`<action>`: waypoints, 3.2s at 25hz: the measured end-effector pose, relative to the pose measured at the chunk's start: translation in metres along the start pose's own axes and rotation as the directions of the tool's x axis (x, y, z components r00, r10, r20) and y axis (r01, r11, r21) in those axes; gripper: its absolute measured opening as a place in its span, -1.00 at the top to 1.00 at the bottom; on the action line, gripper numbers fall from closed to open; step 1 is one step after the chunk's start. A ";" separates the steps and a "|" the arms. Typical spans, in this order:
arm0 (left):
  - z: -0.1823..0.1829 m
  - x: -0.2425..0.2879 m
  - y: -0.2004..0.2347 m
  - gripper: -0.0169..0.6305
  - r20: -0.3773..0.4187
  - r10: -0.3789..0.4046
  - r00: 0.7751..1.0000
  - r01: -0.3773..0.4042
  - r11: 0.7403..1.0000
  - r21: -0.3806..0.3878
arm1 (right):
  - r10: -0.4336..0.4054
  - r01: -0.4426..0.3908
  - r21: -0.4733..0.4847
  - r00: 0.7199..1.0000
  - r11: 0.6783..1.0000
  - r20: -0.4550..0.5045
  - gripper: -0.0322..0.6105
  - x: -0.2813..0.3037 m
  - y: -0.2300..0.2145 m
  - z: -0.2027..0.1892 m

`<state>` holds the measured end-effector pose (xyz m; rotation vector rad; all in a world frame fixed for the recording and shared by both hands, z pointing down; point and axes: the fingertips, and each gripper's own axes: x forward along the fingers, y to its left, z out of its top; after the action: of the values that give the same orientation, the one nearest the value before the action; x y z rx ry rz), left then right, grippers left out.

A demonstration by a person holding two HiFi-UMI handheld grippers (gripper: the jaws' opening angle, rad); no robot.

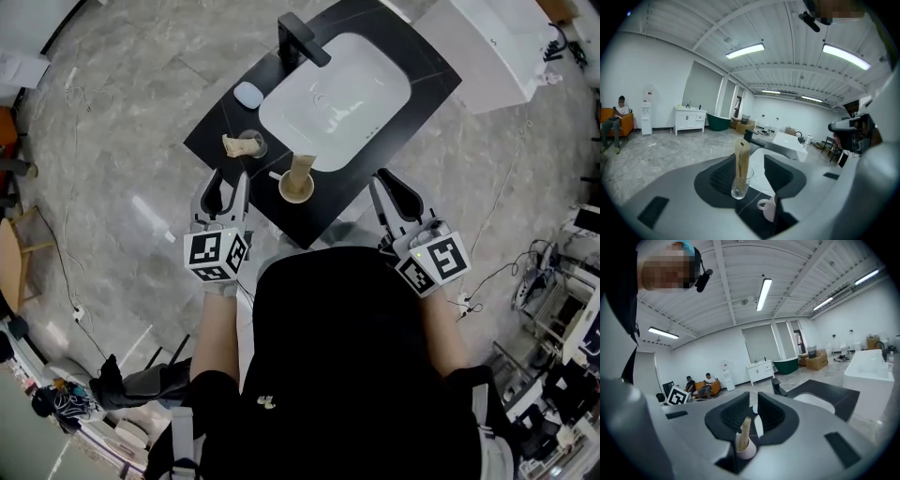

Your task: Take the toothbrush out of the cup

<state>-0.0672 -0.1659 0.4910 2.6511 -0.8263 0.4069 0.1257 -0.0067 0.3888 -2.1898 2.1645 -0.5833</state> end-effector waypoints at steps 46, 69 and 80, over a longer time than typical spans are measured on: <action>0.053 0.047 0.003 0.81 -0.051 -0.047 0.998 0.049 0.998 0.029 | -0.277 0.275 0.050 0.959 0.960 0.050 0.75 -0.066 -0.030 -0.008; 0.122 -0.044 -0.011 0.81 0.069 0.075 0.995 -0.075 0.997 -0.005 | -0.066 0.062 0.062 0.995 0.996 0.076 0.75 -0.018 -0.020 0.007; 0.061 -0.087 0.016 0.81 0.013 0.212 0.977 -0.209 0.973 -0.102 | 0.056 -0.056 0.060 0.998 0.997 0.003 0.75 0.008 -0.007 -0.011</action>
<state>-0.1353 -0.1592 0.4077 2.4898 -1.1113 0.3760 0.1289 -0.0118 0.4028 -2.0923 2.1701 -0.6351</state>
